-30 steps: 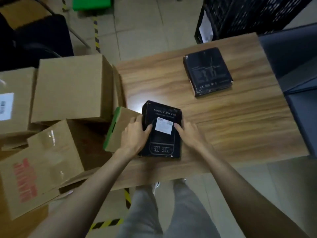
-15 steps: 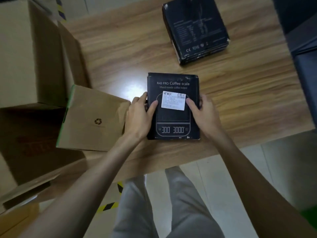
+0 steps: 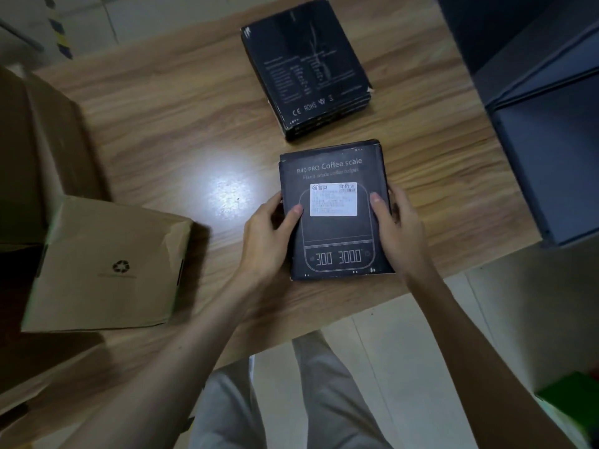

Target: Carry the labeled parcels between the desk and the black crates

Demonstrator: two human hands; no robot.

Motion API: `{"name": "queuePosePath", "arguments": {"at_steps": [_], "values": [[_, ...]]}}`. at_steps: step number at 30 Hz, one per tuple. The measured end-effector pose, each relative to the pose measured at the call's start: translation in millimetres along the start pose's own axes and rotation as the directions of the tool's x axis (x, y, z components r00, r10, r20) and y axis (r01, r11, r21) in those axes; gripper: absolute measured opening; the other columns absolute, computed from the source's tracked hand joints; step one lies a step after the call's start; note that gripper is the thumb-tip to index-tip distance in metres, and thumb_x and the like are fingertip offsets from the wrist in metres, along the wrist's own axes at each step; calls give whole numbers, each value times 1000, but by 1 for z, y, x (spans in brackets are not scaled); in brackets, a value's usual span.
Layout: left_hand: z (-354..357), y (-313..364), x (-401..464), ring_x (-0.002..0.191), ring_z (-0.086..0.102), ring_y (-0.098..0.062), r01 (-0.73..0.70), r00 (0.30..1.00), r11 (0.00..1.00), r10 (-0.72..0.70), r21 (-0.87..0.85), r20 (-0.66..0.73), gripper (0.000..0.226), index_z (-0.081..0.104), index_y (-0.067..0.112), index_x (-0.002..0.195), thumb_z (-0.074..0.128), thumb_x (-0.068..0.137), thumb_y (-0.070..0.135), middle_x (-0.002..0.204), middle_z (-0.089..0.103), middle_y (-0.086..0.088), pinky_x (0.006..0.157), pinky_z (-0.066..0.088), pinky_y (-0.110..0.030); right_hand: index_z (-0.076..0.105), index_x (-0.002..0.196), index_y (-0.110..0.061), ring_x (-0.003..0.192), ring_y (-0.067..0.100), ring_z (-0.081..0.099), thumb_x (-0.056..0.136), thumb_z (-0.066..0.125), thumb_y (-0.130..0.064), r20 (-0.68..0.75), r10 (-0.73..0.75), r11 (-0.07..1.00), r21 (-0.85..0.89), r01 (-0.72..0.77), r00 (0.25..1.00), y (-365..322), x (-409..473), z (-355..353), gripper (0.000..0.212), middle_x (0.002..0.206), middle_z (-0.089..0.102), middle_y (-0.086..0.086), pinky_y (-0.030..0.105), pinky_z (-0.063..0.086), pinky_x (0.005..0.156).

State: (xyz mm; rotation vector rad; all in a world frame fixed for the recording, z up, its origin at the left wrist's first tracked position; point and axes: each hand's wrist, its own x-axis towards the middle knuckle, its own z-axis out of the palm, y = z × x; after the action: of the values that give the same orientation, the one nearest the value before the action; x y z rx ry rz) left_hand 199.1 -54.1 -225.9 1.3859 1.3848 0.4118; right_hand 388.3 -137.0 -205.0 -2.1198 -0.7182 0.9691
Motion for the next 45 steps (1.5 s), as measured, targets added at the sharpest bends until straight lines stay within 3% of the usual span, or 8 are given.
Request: {"name": "queuePosePath", "arguments": {"at_steps": [7, 18, 23, 29, 34, 38, 42, 45], "values": [[-6, 35, -4, 95, 56, 10, -71, 979, 996, 80, 55, -187, 41, 61, 21, 136, 67, 97, 32, 122, 54, 11, 79, 46, -8, 51, 136, -23, 76, -3, 69, 99, 59, -31, -47, -63, 990, 127, 68, 997, -41, -20, -18, 39, 100, 63, -10, 17, 55, 58], [-46, 57, -38, 103, 65, 3, -79, 995, 984, 68, -162, -67, 33, 66, 32, 131, 63, 98, 36, 119, 67, 10, 78, 45, -6, 60, 122, -29, 83, 2, 60, 98, 58, -38, -2, -278, 959, 53, 278, 961, -81, -41, 56, 25, 100, 59, -12, 32, 56, 69], [-57, 53, -36, 89, 70, 2, -56, 998, 917, 55, -395, -14, 26, 68, 14, 126, 56, 104, 19, 102, 76, 13, 74, 51, -11, 60, 122, -32, 96, 2, 64, 100, 46, -49, 83, -207, 973, 117, 197, 975, -67, -33, 64, 31, 113, 64, -8, 26, 55, 78], [-64, 22, -21, 111, 69, -8, 46, 998, 865, -66, -499, -22, 44, 49, 37, 146, 52, 104, 22, 119, 74, 10, 87, 57, -25, 59, 122, -16, 99, 14, 63, 96, 57, -43, 26, 63, 998, 7, -64, 998, -16, -1, 60, 38, 116, 63, 4, 31, 55, 79], [-58, -11, -3, 112, 67, -15, 24, 992, 941, -65, -338, -111, 37, 59, 33, 138, 50, 107, 16, 125, 69, 1, 93, 57, -33, 63, 108, -20, 95, 17, 68, 98, 61, -36, 95, 71, 991, 102, -81, 993, -2, 6, 59, 20, 104, 70, 1, 46, 58, 84], [-52, -16, 12, 115, 55, -8, 11, 988, 997, -23, -79, -152, 42, 58, 49, 124, 43, 108, 13, 113, 57, 16, 91, 41, -10, 64, 122, -20, 103, 20, 62, 91, 64, -49, 72, 33, 998, 52, -37, 997, 6, 10, 64, 42, 114, 60, 3, 41, 55, 89], [-51, -25, 12, 106, 60, -9, 67, 986, 997, -72, -36, -152, 28, 66, 24, 109, 38, 110, 27, 114, 68, 0, 89, 47, -30, 60, 130, -17, 99, 18, 53, 93, 60, -52, 35, 7, 998, -63, -5, 999, 9, 11, 68, 51, 110, 51, 1, 35, 47, 86], [-45, -21, -2, 93, 54, 18, 64, 992, 998, -65, -16, -111, 30, 69, 18, 117, 44, 108, 32, 114, 59, 0, 76, 39, -2, 62, 126, -19, 100, 23, 53, 83, 47, -71, 10, -12, 996, -93, 13, 1000, 10, 8, 71, 69, 105, 50, 1, 41, 47, 88]]}}
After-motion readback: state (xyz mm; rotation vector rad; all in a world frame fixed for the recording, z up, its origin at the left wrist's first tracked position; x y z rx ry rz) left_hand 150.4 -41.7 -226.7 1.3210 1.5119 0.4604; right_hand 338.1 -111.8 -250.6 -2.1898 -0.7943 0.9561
